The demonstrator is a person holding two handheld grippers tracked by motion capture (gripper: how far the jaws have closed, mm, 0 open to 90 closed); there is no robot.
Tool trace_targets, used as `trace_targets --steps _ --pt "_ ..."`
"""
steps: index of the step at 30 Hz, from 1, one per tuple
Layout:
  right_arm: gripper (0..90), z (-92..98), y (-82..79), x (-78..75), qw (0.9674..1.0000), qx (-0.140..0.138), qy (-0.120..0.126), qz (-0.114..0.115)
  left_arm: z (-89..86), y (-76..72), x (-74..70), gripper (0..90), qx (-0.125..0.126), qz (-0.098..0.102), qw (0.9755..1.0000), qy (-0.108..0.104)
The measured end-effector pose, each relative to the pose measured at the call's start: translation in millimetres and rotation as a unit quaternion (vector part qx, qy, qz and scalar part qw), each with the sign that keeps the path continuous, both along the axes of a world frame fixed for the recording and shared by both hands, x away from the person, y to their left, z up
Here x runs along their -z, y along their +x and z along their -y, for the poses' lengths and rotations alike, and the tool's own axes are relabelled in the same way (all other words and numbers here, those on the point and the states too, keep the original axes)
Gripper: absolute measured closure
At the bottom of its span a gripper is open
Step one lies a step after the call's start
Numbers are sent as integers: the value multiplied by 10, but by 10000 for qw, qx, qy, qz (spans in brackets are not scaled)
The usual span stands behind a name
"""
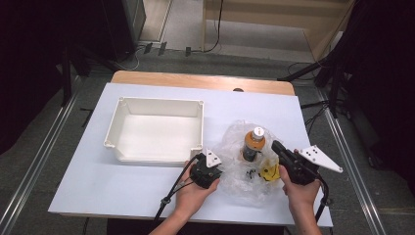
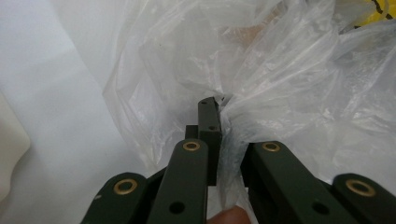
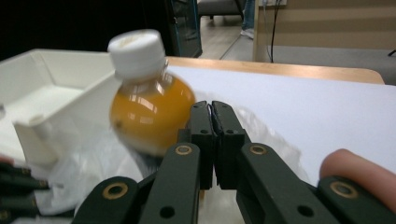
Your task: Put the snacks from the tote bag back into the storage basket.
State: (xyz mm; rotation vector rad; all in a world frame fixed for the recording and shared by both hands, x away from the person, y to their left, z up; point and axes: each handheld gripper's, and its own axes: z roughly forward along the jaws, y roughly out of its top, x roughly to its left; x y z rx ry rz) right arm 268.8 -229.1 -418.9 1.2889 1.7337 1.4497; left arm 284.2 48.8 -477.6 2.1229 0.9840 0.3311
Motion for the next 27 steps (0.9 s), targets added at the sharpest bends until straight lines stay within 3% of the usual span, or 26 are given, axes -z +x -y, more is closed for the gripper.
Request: trace_targets --steps 3,6,8,10,12,16,17,19,22,25,27 --pt "887 -24 180 68 9995 43 -1 -327 -24 7 8 871 -15 -62 9999 -107" --pt "894 -62 356 314 9947 248 -101 -992 -38 2 10 871 7 -75 9999 -141" --pt "900 -89 443 494 9888 299 -387 -1411 -40 -1 11 872 -2 -70 9999 -151" --pt "900 -105 506 639 9784 378 -743 -1890 -45 -1 13 874 -30 -71 9998 -171" --pt "900 -88 519 674 9750 420 -800 -2030 -46 -1 11 874 -49 -80 9998 -175" --pt "900 -66 502 676 9758 366 -788 -2005 -89 11 8 878 -91 -142 9993 -332" --pt "892 -58 487 668 9784 305 -713 -1916 -89 10 8 878 -90 -131 9993 -344" --pt "871 -27 444 638 9836 301 -549 -1692 -85 3 7 878 -88 -95 9994 -325" --pt "857 19 385 559 9881 416 -405 -1425 -72 -11 7 879 -73 -40 9996 -276" --pt "853 48 281 351 9948 422 -168 -912 -61 -20 9 880 -70 2 9997 -245" --pt "854 16 221 195 9969 461 -245 -582 -51 -29 8 880 -59 32 9998 -209"
